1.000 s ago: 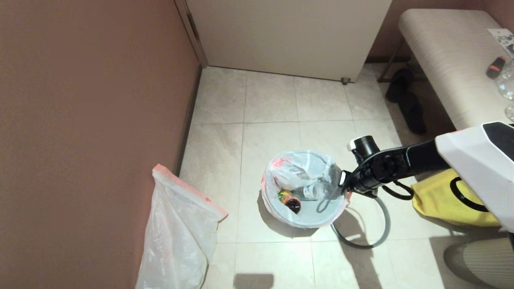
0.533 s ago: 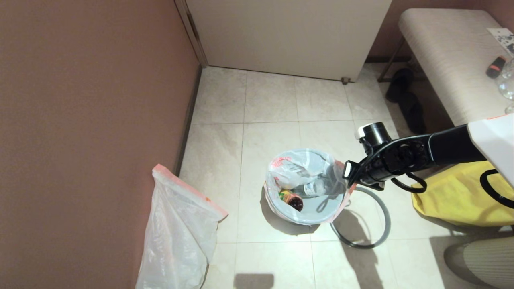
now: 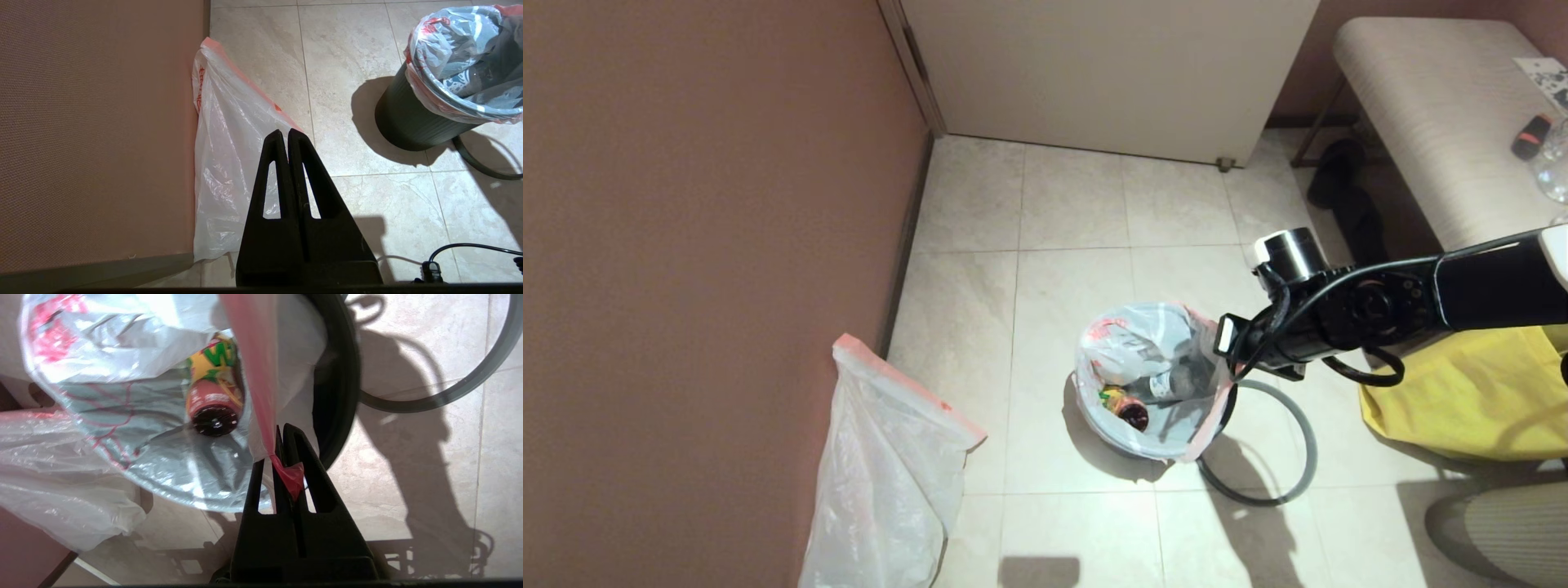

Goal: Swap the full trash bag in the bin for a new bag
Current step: Place the trash bag on the floor

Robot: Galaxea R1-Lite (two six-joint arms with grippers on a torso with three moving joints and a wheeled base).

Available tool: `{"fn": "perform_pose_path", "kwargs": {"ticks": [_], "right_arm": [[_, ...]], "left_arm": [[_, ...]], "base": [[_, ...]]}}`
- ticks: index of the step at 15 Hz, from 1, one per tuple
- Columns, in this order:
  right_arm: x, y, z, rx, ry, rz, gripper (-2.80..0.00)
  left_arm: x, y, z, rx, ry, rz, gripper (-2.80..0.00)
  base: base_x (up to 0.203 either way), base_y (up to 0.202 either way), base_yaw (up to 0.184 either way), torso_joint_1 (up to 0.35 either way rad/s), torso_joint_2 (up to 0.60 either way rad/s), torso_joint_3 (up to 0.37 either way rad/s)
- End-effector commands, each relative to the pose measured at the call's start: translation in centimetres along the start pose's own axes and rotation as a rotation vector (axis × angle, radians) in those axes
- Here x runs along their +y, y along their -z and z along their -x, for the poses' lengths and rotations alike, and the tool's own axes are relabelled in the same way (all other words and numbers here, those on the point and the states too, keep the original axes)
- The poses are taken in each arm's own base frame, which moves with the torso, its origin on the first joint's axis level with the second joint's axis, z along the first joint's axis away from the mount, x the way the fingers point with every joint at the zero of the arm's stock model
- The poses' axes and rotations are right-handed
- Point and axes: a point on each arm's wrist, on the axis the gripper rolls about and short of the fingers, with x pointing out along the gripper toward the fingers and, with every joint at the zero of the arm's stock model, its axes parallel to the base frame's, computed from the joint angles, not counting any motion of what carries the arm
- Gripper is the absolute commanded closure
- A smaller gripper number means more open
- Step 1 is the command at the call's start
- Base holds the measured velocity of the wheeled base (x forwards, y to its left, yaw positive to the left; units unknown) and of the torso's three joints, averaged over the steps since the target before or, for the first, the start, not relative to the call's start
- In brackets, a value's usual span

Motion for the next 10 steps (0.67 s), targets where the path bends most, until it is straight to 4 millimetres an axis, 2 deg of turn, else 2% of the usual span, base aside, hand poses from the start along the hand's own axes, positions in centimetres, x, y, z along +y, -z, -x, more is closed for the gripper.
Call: {"fn": "perform_pose_path", "kwargs": {"ticks": [1,10], "right_arm": [[0.3,0.0,1.2,-0.012,-0.017,0.002,0.0],[2.6,0.2,5.4,-0.06,-0.113,0.036,0.0]], "left_arm": [[0.0,0.0,0.0,0.001,0.0,0.0,0.0],[0.0,0.0,0.0,0.001,0.0,-0.001,0.0]], "base": [[0.0,0.0,0.0,0.0,0.0,0.0],[0.0,0.0,0.0,0.0,0.0,0.0]]}}
